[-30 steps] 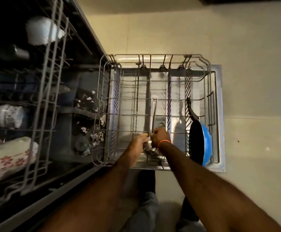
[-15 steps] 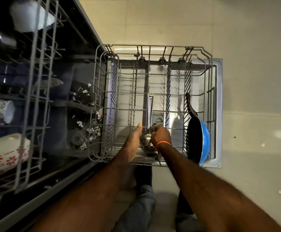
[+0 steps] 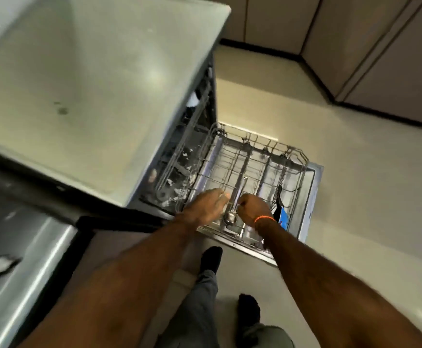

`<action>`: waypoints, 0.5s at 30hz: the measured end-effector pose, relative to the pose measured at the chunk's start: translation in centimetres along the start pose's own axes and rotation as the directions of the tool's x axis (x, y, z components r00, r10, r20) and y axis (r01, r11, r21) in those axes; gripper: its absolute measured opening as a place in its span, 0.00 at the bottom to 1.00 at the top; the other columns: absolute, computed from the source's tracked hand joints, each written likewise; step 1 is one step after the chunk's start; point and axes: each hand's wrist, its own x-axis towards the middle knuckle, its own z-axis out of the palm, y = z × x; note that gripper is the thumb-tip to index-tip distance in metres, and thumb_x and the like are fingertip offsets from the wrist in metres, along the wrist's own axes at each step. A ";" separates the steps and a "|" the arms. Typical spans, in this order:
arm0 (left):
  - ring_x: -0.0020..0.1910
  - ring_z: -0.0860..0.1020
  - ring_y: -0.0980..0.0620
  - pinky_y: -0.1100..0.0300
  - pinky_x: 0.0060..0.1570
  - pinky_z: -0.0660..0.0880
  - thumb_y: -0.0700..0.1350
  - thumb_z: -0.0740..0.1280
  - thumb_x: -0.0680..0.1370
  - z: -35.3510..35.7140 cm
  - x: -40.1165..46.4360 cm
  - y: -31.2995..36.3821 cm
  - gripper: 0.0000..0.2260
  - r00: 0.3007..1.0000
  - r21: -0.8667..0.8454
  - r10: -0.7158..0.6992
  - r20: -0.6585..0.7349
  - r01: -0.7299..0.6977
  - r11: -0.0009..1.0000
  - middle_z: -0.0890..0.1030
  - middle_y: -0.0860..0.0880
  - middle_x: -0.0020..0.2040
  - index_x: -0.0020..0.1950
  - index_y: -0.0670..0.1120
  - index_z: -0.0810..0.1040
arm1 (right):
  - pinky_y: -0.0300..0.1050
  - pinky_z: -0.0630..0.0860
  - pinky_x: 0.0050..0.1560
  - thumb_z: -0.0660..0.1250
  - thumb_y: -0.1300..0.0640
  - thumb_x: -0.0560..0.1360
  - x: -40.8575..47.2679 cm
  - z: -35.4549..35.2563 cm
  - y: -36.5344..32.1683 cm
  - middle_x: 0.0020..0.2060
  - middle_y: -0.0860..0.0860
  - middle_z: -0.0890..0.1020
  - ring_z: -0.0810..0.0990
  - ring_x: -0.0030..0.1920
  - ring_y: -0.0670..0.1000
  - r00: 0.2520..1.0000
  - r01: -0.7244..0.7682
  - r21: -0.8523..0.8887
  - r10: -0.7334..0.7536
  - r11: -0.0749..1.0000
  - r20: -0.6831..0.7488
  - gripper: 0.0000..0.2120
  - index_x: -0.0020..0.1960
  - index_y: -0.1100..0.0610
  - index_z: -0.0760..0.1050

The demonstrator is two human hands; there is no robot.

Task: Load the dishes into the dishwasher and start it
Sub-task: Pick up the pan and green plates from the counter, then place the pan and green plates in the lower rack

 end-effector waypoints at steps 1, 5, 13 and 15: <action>0.59 0.79 0.44 0.53 0.57 0.73 0.58 0.57 0.84 -1.3 -2.4 0.6 0.16 0.999 0.011 0.000 -0.032 0.000 1.000 0.81 0.45 0.60 0.59 0.49 0.76 | 0.43 0.74 0.55 0.66 0.58 0.75 -1.7 -1.1 -1.4 0.58 0.56 0.83 0.80 0.59 0.59 0.999 0.041 -0.036 -0.041 0.998 -0.002 0.15 0.61 0.54 0.80; 0.64 0.78 0.44 0.50 0.64 0.74 0.59 0.62 0.81 -5.0 -12.0 1.0 0.24 0.985 0.063 -0.021 -0.170 0.032 0.998 0.79 0.44 0.67 0.71 0.45 0.73 | 0.47 0.75 0.58 0.65 0.57 0.75 -8.5 -3.8 -6.8 0.58 0.56 0.82 0.80 0.59 0.60 0.979 0.201 -0.152 -0.204 0.968 -0.001 0.15 0.61 0.53 0.79; 0.60 0.79 0.43 0.51 0.61 0.74 0.52 0.65 0.81 -8.5 -31.5 -4.0 0.15 0.873 -0.061 -0.188 -0.450 0.180 0.982 0.82 0.45 0.60 0.64 0.46 0.79 | 0.53 0.79 0.54 0.64 0.55 0.76 -21.0 -2.5 -20.5 0.52 0.56 0.85 0.82 0.54 0.60 0.743 0.656 -0.370 -0.649 0.657 0.164 0.11 0.55 0.53 0.81; 0.61 0.79 0.45 0.54 0.60 0.73 0.50 0.65 0.82 -8.6 -36.2 -5.7 0.14 0.816 -0.121 -0.246 -0.523 0.215 0.969 0.82 0.46 0.61 0.64 0.46 0.79 | 0.52 0.78 0.57 0.66 0.55 0.76 -23.8 -0.9 -24.3 0.53 0.54 0.85 0.82 0.55 0.58 0.667 0.732 -0.355 -0.718 0.582 0.199 0.11 0.56 0.52 0.82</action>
